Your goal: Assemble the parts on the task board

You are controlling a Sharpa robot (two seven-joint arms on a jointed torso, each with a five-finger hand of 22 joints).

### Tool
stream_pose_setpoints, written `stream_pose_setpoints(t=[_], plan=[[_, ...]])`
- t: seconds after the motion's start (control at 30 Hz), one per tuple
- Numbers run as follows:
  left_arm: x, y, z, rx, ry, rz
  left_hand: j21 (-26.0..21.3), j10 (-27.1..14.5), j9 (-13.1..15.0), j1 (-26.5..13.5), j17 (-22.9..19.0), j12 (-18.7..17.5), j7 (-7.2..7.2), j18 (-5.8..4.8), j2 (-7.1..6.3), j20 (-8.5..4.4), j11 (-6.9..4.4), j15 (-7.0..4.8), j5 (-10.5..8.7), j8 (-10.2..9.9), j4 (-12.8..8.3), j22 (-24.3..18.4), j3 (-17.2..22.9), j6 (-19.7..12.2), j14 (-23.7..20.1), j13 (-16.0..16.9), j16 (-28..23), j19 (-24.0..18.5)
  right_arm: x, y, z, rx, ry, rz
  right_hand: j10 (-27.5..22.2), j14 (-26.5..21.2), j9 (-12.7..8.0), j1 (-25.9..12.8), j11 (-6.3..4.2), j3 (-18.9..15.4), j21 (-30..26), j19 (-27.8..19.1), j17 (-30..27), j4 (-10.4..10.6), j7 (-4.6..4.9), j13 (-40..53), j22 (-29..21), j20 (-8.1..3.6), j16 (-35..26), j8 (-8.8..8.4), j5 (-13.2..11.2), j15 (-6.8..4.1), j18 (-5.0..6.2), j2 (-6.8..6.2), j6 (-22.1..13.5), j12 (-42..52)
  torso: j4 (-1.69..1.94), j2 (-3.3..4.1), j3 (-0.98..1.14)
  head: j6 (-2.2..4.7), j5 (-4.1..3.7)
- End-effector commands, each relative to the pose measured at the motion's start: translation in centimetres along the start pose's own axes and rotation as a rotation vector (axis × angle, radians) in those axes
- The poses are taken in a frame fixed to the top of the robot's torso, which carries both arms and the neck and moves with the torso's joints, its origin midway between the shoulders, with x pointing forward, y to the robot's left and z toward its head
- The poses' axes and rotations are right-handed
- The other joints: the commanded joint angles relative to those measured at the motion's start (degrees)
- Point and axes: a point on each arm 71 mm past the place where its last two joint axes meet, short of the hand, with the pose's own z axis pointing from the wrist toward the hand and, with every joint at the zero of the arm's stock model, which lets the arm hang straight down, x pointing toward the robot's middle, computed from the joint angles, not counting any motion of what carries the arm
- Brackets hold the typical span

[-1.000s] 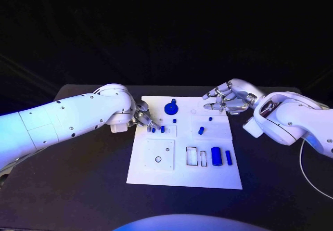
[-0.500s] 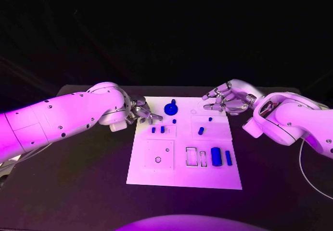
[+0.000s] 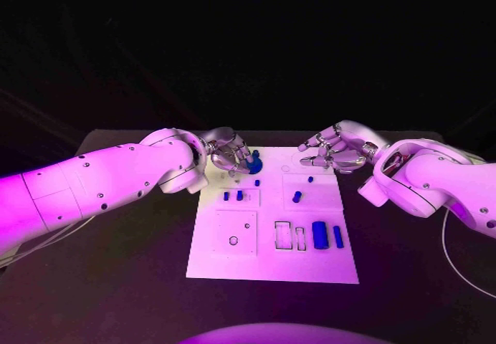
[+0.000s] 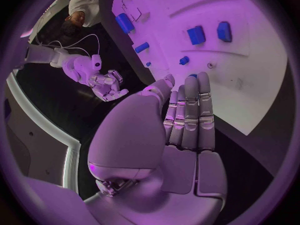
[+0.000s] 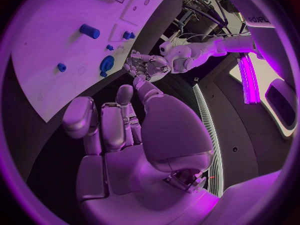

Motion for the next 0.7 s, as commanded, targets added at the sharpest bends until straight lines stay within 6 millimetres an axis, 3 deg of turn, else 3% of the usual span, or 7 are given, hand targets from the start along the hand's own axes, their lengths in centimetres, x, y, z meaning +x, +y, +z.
stream_pose_setpoints(t=[0.03, 0.3, 0.43, 0.57, 0.63, 0.7], plan=[[0.3, -1.4, 0.3, 0.181, -0.067, 0.181, -0.15, 1.33, -2.34, 0.42, -1.42, -2.75, -0.34, 0.33, -0.75, -0.1, 0.02, 0.0, -0.43, -2.1, -0.67, 0.01, 0.61, 1.79, 0.94, -3.27, -0.96, 0.54, 0.1, 0.0, 0.0, -0.004, 0.011, 0.0, -0.55, 1.48, 0.04, 0.39, 0.02, 0.04, -0.23, -0.36, -0.05, -0.33, 0.1, -0.06, -0.01, -0.12, -0.26, 0.38, 0.33, -0.1, 0.85, 0.3, -0.03, -0.21, -0.05, -0.01, 0.04, 0.21, -0.18], [1.8, -1.5, 1.4, 0.175, -0.042, 0.361, -0.56, 2.06, -5.66, -2.58, -2.38, -6.27, -0.22, 0.26, -1.75, 0.45, 0.35, -0.07, -1.19, -5.0, 0.26, -0.85, -1.9, 4.69, 4.46, -7.85, 0.27, 3.45, 0.2, 0.1, 0.1, -0.006, 0.014, 0.0, -0.56, 1.5, 0.04, 0.42, 0.02, 0.07, -0.26, -0.37, 0.0, -0.34, 0.1, -0.1, -0.07, -0.12, -0.24, 0.39, 0.53, -0.1, 0.86, 0.32, -0.03, -0.22, -0.06, -0.01, 0.07, 0.45, -0.4], [2.5, -1.5, 2.0, 0.155, -0.02, 0.419, 0.33, 3.65, -7.09, -3.02, -1.14, -6.76, -0.63, 0.27, -1.57, 0.0, -0.11, -0.56, -1.19, -5.99, 0.56, -0.83, -3.35, 6.9, 7.47, -9.55, 4.16, 7.13, 0.2, 0.1, 0.1, -0.006, 0.014, 0.0, -0.56, 1.51, 0.04, 0.43, 0.02, 0.08, -0.27, -0.37, 0.01, -0.35, 0.1, -0.1, -0.06, -0.12, -0.24, 0.39, 0.6, -0.1, 0.86, 0.33, -0.04, -0.21, 0.0, 0.01, 0.09, 0.45, -0.53], [3.1, -1.7, 2.4, 0.138, -0.003, 0.455, 2.85, 5.92, -8.46, -3.14, 12.47, -7.53, -1.07, 0.2, -1.38, -0.54, -0.65, -1.07, -1.16, -7.09, 1.03, 0.53, -3.99, 8.88, 14.43, -11.2, 19.39, 11.31, 0.2, 0.1, 0.1, -0.007, 0.015, 0.0, -0.56, 1.51, 0.04, 0.43, 0.02, 0.08, -0.27, -0.37, 0.01, -0.35, 0.1, -0.1, -0.06, -0.12, -0.24, 0.39, 0.6, -0.1, 0.86, 0.33, -0.04, -0.21, -0.06, 0.0, 0.09, 0.5, -0.53], [3.3, -1.7, 2.6, 0.128, 0.005, 0.466, 3.9, 6.69, -9.02, -3.21, 16.76, -8.06, -1.21, 0.16, -1.41, -0.7, -0.78, -1.22, -1.16, -7.58, 1.28, 1.29, -4.19, 9.63, 16.01, -11.9, 24.01, 12.39, 0.2, 0.1, 0.1, -0.007, 0.015, 0.0, -0.58, 1.5, 0.04, 0.45, 0.02, 0.1, -0.27, -0.37, -0.02, -0.35, 0.11, -0.12, -0.07, -0.12, -0.27, 0.39, 0.65, -0.1, 0.86, 0.34, -0.04, -0.22, -0.09, -0.01, 0.1, 0.46, -0.51], [3.5, -1.7, 2.8, 0.114, 0.014, 0.482, 8.59, 7.42, -9.75, -3.29, 20.8, -8.83, -1.22, -0.58, -1.49, -0.8, -0.81, -1.27, -1.18, -8.27, 1.63, 5.92, -4.49, 10.5, 17.32, -12.79, 28.42, 14.51, 0.2, 0.1, 0.1, -0.007, 0.015, 0.0, -0.6, 1.5, 0.03, 0.48, 0.03, 0.13, -0.28, -0.37, -0.07, -0.36, 0.11, -0.15, -0.09, -0.12, -0.31, 0.4, 0.75, -0.1, 0.86, 0.36, -0.04, -0.25, -0.05, -0.02, 0.1, 0.36, -0.57]])
